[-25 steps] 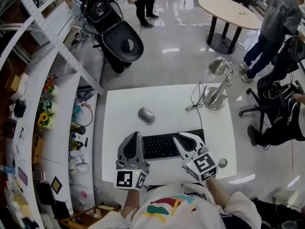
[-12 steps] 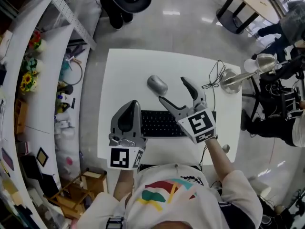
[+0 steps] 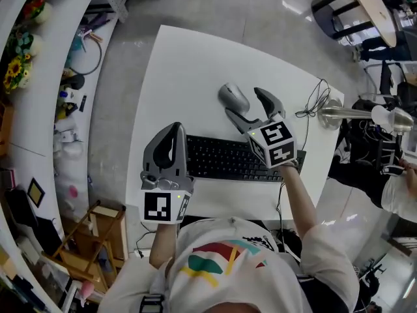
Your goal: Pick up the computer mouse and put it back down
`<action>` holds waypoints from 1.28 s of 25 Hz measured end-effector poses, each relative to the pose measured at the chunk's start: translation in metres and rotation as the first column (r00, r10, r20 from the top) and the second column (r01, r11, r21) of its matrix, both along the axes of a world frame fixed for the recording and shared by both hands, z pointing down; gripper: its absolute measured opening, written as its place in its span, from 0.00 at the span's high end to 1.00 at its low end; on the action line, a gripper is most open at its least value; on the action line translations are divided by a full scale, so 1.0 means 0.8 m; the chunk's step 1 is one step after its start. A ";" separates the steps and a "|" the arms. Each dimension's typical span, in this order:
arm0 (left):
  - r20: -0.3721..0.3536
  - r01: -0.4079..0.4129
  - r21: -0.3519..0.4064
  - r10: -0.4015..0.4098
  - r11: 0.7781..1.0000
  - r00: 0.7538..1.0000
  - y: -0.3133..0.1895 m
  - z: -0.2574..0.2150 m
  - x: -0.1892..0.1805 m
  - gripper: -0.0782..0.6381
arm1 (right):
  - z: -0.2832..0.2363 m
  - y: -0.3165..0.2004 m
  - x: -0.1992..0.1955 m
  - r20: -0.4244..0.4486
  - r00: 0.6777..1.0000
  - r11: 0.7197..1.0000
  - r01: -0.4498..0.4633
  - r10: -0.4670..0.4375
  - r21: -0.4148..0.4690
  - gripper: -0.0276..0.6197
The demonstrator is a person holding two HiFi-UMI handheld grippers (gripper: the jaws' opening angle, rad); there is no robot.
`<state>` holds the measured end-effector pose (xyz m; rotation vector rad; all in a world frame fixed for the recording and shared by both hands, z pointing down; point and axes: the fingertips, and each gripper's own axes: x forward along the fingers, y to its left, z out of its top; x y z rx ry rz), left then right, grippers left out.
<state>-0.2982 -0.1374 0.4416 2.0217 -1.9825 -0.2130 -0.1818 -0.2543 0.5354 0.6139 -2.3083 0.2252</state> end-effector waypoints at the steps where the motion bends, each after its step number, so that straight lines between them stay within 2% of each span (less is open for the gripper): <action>1: -0.010 0.001 -0.005 -0.001 1.000 1.000 -0.002 0.007 -0.004 0.83 | 0.012 -0.002 -0.004 -0.016 1.000 1.000 -0.002 0.002 -0.012 0.38; 9: -0.079 0.031 -0.044 -0.034 0.999 0.996 -0.005 0.051 -0.026 0.83 | 0.076 -0.014 -0.013 -0.106 0.994 0.994 -0.020 0.008 -0.112 0.38; 15: -0.091 0.045 -0.065 -0.050 0.997 0.995 -0.005 0.063 -0.029 0.83 | 0.106 -0.021 -0.012 -0.190 0.981 0.987 -0.065 0.036 -0.150 0.38; 21: -0.101 0.063 -0.087 -0.072 0.994 0.992 -0.003 0.077 -0.033 0.83 | 0.110 -0.022 -0.014 -0.212 0.977 0.978 -0.075 0.033 -0.195 0.39; 24: -0.104 0.059 -0.089 -0.068 0.994 0.992 -0.004 0.078 -0.029 0.83 | 0.109 -0.023 -0.014 -0.210 0.977 0.978 -0.073 0.031 -0.195 0.48; 32: -0.092 0.045 -0.079 -0.052 0.996 0.994 -0.005 0.068 -0.022 0.83 | 0.108 -0.026 -0.014 -0.192 0.981 0.980 -0.076 0.040 -0.182 0.49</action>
